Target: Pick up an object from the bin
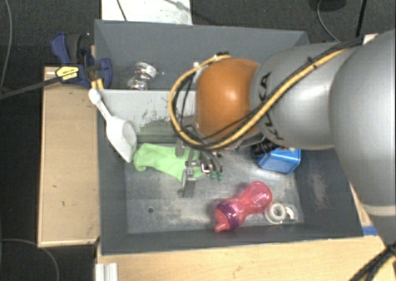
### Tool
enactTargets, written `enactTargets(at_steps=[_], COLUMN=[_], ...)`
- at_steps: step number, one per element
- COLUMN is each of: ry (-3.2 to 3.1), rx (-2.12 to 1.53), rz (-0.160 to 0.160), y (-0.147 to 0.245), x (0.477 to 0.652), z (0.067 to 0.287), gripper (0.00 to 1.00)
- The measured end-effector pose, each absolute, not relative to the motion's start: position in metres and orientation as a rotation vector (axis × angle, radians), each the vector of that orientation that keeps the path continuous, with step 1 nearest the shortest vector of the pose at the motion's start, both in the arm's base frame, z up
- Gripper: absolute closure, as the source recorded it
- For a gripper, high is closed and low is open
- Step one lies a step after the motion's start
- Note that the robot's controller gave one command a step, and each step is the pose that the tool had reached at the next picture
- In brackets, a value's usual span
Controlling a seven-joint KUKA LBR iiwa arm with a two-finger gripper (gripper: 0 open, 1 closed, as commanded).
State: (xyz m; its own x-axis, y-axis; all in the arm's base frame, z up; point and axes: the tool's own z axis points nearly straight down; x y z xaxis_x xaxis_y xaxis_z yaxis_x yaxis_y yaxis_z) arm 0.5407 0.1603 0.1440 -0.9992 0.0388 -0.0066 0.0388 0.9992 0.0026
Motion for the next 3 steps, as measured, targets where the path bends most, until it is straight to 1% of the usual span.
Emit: enactTargets(at_steps=[1,2,3], ry=[3.134,3.110,3.063], rx=[0.242,0.430,0.680], rz=[0.000,0.002,0.004], y=[0.165,0.184,0.184], x=[0.566,0.563,0.577], z=[0.145,0.148,0.073], gripper=[0.00,0.00,0.00])
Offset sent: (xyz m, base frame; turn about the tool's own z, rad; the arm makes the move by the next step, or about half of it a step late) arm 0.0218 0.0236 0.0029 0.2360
